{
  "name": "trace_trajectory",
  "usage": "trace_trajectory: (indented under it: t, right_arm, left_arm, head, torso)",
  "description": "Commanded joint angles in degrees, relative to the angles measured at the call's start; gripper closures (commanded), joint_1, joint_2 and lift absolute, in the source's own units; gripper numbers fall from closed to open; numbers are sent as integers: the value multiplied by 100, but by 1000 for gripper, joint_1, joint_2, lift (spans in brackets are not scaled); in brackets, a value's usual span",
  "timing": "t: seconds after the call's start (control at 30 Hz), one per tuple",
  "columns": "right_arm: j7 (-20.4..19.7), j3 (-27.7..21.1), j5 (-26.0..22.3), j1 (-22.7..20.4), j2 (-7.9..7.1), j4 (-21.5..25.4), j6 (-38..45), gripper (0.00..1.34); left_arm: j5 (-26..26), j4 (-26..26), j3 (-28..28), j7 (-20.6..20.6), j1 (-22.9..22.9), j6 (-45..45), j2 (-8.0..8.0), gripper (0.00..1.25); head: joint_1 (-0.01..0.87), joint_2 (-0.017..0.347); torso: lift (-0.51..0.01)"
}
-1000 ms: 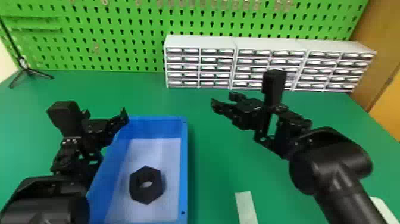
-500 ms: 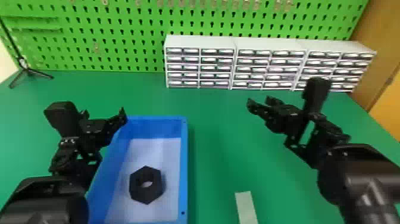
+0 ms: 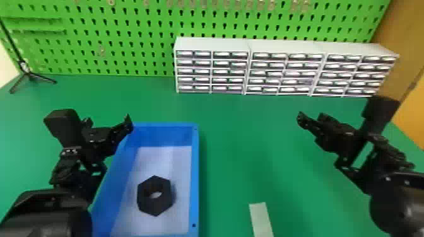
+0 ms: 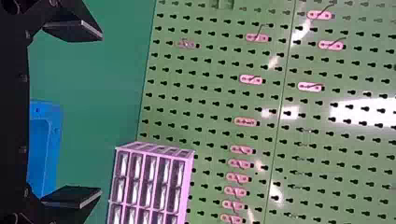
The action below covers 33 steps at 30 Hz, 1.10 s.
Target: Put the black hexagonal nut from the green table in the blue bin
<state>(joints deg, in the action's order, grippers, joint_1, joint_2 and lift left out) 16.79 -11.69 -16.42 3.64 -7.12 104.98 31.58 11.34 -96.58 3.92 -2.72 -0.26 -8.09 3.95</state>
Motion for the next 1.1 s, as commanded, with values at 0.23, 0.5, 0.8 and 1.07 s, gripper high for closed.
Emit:
trace_trajectory:
  t: [0.23, 0.5, 0.8, 1.07]
  right_arm:
    - [0, -422, -37, -320, 17, 171, 191, 533]
    - [0, -422, -46, -311, 17, 171, 252, 533]
    - [0, -492, 16, -328, 35, 128, 270, 535]
    - [0, -422, 33, -249, 35, 4, 287, 533]
  left_arm:
    - [-9, -37, 83, 0, 61, 9, 0, 117]
    - [-53, -45, 83, 0, 52, 9, 0, 119]
    - [-53, -45, 74, 0, 52, 9, -9, 119]
    - [-53, -45, 91, 9, 26, 9, -9, 119]
  head:
    - [692, 8]
    - [692, 8]
    - [692, 8]
    - [692, 8]
  torso:
    - [-97]
    - [-97]
    - [-97]
    - [-97]
